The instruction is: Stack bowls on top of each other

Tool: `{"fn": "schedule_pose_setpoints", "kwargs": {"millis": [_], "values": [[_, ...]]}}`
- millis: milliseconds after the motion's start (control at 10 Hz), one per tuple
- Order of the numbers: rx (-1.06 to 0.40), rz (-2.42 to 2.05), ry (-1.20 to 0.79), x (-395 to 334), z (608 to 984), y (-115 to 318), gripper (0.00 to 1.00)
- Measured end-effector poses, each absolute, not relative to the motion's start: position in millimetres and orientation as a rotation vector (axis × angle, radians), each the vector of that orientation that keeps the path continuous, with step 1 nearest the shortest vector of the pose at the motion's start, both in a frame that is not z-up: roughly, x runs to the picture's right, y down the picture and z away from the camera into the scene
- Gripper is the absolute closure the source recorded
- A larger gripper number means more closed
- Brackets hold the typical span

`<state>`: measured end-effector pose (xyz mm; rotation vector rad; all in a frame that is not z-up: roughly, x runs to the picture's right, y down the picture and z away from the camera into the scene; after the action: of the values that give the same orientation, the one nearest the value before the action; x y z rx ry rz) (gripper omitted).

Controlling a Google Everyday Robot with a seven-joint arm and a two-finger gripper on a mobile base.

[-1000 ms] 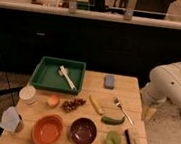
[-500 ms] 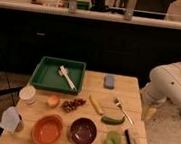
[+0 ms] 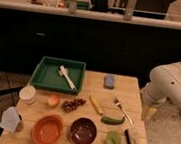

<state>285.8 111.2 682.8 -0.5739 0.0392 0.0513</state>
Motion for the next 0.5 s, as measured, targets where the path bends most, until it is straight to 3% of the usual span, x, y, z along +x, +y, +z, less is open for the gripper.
{"fn": "schedule_pose_setpoints", "kwargs": {"millis": [500], "values": [[-0.573,0.06,-0.083,228.8,677.0,110.0,0.2]]}}
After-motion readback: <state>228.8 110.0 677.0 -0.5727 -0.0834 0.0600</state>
